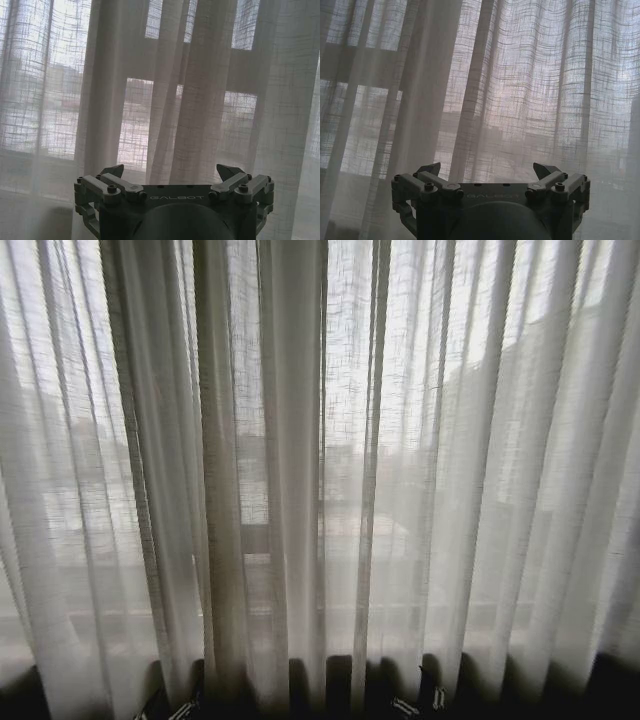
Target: Open the curtains by pulling them apart, changing their state from closed to fully open.
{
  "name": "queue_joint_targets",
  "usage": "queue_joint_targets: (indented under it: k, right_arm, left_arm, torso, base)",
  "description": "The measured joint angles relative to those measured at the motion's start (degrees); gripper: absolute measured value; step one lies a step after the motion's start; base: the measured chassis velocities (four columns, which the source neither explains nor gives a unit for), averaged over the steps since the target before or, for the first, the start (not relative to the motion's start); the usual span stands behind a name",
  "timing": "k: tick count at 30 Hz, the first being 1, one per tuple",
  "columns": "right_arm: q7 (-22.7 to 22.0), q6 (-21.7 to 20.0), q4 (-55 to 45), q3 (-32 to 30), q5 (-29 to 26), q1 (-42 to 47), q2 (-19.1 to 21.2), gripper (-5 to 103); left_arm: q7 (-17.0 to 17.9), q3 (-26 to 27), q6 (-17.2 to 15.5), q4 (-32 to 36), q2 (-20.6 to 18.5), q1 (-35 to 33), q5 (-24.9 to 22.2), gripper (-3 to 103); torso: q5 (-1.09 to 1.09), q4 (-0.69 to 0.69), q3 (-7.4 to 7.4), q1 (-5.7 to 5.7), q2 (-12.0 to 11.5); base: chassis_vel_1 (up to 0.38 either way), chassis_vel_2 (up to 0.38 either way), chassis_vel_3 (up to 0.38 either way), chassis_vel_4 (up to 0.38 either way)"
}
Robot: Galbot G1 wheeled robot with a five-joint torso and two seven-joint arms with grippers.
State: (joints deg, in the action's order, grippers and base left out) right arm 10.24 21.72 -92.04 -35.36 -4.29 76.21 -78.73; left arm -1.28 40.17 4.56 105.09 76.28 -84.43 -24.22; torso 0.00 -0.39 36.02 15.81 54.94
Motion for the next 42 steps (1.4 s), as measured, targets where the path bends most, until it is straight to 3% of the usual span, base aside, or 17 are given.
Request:
queue_joint_targets:
  k: [42]
  right_arm:
    - [-0.05, 0.14, -0.41, 0.65, 0.50, 0.52, 0.00, 100]
  left_arm:
    - [-0.98, 0.79, 0.55, -0.37, 0.46, -1.01, 0.14, 100]
  torso:
    - [0.00, 0.00, 0.00, 0.00, 0.00]
  base:
    - [0.004, 0.007, -0.006, -0.005]
